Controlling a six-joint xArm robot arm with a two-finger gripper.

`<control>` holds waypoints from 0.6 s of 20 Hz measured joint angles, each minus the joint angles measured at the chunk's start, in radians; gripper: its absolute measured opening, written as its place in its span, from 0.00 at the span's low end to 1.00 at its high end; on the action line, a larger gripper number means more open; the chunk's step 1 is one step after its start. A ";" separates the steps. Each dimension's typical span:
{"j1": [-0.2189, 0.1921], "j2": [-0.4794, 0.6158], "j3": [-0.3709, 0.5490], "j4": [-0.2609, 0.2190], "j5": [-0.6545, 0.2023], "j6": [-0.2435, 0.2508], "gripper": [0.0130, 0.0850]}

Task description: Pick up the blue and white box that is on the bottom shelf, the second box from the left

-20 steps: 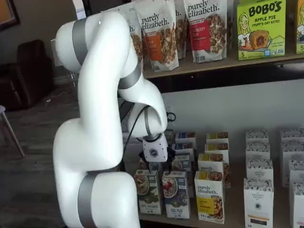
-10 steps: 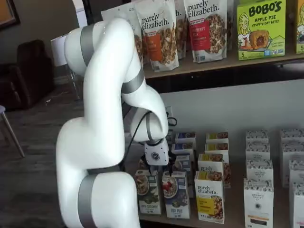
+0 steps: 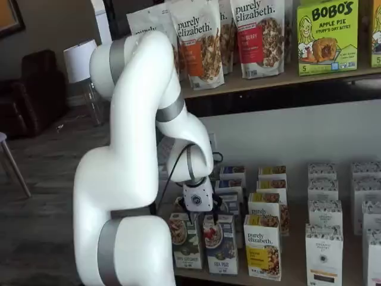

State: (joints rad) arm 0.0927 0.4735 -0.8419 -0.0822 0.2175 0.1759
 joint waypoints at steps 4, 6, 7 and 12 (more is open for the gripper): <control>0.000 0.027 -0.027 0.002 -0.002 -0.002 1.00; -0.003 0.040 -0.040 -0.013 -0.006 0.010 1.00; -0.005 0.047 -0.047 -0.025 -0.007 0.020 1.00; -0.015 0.087 -0.086 -0.096 -0.010 0.079 1.00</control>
State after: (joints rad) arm 0.0779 0.5600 -0.9278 -0.1781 0.2080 0.2554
